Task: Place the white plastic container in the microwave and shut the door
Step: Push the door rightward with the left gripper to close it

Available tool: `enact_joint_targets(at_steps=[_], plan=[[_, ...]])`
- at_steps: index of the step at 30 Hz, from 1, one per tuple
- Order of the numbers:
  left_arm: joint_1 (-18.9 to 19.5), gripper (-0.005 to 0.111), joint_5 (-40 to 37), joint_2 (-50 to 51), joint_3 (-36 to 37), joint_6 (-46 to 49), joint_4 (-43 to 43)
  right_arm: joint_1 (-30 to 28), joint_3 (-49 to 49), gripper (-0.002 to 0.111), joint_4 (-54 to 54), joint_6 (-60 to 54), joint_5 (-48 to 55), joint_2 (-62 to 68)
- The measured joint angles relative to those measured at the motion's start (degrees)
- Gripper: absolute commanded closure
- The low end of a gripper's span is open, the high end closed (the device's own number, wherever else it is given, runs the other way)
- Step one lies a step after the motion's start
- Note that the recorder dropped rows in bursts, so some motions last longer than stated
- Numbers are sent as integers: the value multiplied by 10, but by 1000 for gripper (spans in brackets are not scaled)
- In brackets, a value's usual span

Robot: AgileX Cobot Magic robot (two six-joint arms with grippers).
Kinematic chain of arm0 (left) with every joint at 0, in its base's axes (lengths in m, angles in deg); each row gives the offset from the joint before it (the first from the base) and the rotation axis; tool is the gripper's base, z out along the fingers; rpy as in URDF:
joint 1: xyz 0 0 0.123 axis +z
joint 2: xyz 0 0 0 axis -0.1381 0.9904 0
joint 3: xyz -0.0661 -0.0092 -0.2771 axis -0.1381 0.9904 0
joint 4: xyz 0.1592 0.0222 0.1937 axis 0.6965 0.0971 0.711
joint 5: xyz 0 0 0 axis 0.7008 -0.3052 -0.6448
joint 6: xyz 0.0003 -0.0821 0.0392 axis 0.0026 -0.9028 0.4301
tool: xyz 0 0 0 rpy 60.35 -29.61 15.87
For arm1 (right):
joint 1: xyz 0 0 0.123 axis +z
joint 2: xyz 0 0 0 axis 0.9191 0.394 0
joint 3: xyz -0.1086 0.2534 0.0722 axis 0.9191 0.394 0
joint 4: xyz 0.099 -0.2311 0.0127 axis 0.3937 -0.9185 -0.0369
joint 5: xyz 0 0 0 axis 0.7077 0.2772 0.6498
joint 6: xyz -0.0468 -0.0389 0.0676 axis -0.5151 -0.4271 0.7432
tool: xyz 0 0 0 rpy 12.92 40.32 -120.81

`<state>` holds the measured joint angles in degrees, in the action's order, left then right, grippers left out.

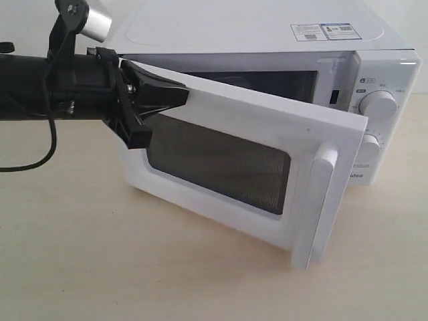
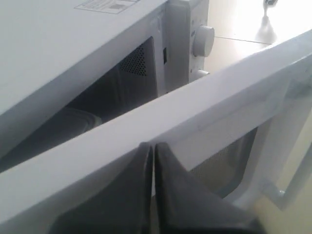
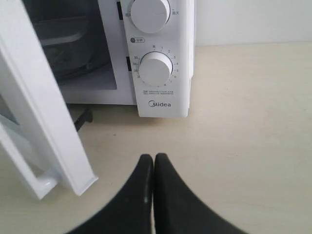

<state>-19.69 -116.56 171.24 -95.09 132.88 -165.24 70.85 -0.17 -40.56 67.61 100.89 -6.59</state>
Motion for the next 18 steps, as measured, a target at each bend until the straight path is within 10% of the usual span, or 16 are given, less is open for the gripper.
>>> enact_joint_targets(at_steps=[18], plan=[[0, 103, -4, 47, -48, 0, -4, 0, 0, 108, 0, 0, 0, 0]])
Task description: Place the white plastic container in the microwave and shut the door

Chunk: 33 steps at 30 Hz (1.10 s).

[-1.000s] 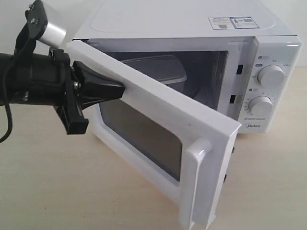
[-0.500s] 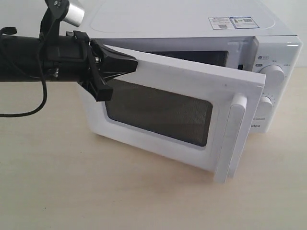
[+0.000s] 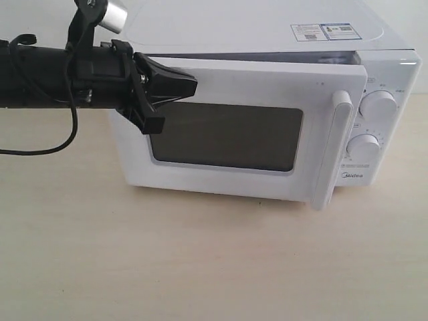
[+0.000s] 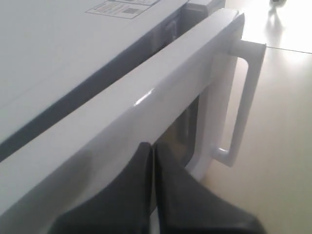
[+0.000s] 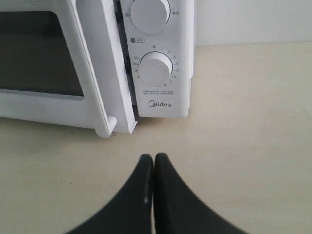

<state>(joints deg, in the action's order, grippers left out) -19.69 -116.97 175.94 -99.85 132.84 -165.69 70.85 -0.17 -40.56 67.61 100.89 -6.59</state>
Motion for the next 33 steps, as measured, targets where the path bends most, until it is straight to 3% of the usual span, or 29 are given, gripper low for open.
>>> enact_joint_targets(at_steps=[9, 16, 28, 33], plan=[[0, 103, -85, -4, 0, -72, 28, 0, 0, 108, 0, 0, 0, 0], [1, 103, -80, -69, 0, -167, 124, 0, 0, 108, 0, 0, 0, 0], [3, 103, -67, -227, 0, -321, 176, 0, 0, 108, 0, 0, 0, 0], [3, 103, -64, -301, 1, -404, 259, 0, 0, 108, -7, -7, -10, 0]])
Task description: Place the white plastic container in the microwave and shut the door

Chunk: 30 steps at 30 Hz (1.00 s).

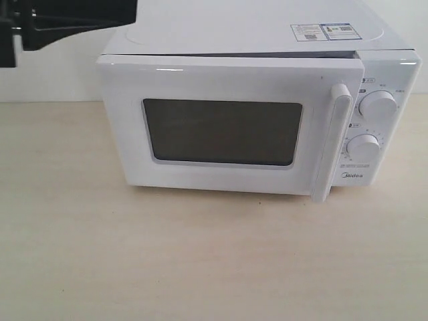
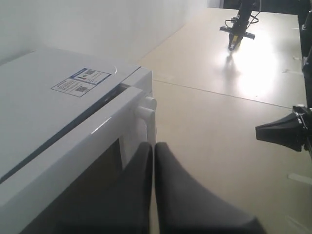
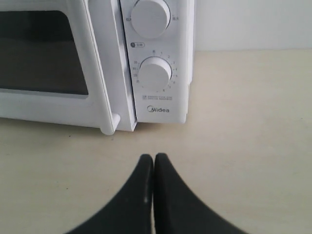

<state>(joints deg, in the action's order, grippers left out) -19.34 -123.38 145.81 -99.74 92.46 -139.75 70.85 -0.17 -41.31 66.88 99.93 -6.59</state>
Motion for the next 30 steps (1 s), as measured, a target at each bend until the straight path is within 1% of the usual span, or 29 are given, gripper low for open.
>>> enact_joint_targets(at_steps=[5, 8, 13, 16, 18, 20, 22, 23, 24, 26, 28, 30], plan=[[0, 103, 0, -73, 12, -102, 95, 0, 0, 108, -6, -19, -68, 0], [0, 103, -1, -115, 28, -142, 120, 0, 0, 108, -6, -20, -114, 0], [0, 103, -1, -186, 63, -199, 131, 0, 0, 108, -8, -22, -193, 0], [0, 103, -3, -230, 86, -221, 144, 0, 0, 108, -8, -17, -320, 0], [0, 103, -4, -256, 104, -225, 153, 0, 0, 108, -8, -12, -420, -1], [0, 103, -4, -283, 123, -227, 158, 0, 0, 108, -8, -2, -542, -2], [0, 103, -5, -307, 137, -227, 161, 0, -4, 108, -8, 17, -629, -3], [0, 103, -5, -317, 145, -227, 162, 0, -15, 108, -8, 31, -654, -3], [0, 103, -5, -325, 150, -227, 162, 0, -28, 108, -8, 41, -664, -3], [0, 103, -4, -340, 159, -227, 162, 0, -74, 108, -8, 62, -650, -3], [0, 103, 1, -347, 166, -227, 162, 0, -131, 108, -13, 81, -599, -3], [0, 103, 5, -349, 168, -227, 162, 0, -195, 108, -21, 102, -515, 8]])
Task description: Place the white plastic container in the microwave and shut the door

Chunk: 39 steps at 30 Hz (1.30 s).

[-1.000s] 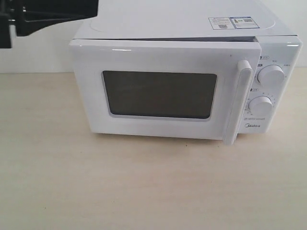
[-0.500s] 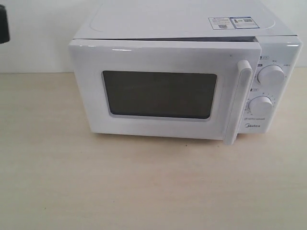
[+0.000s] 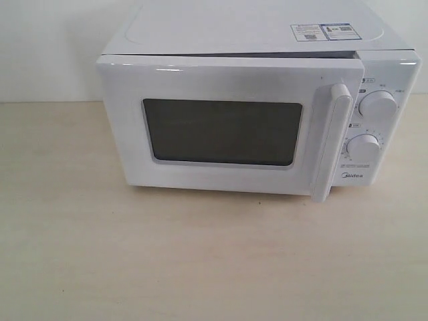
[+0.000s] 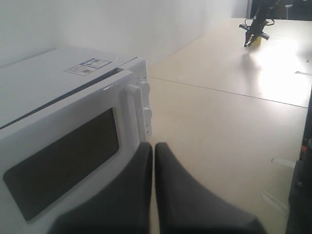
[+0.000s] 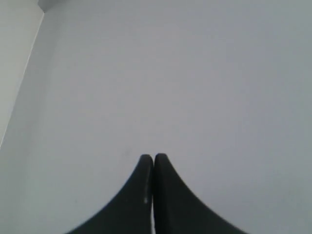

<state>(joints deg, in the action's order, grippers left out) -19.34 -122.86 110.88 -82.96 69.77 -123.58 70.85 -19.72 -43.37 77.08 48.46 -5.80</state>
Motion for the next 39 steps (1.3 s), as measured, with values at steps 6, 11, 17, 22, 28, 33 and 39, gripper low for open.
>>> enact_joint_targets(at_steps=[6, 11, 17, 22, 28, 33, 39], plan=[[0, 103, 4, -3, 2, -1, 1, 0, -147, 108, -15, 26, 347, 93], [0, 103, 5, -3, 2, -1, 1, 0, -172, 108, 9, 30, 574, 179], [0, 103, 5, -3, 2, -1, 1, 0, -172, 108, 96, 14, 718, 258], [0, 103, 5, -3, 2, -1, 1, 0, -172, 108, 328, -227, 736, 323], [0, 103, -3, -3, 2, -1, 1, 0, -174, 108, 595, -468, 703, 421], [0, 103, -3, -3, 14, -1, 1, 6, -174, 108, 658, -524, 600, 491], [0, 103, 13, -3, 32, -2, 1, 139, -172, 108, 696, -559, 410, 507]])
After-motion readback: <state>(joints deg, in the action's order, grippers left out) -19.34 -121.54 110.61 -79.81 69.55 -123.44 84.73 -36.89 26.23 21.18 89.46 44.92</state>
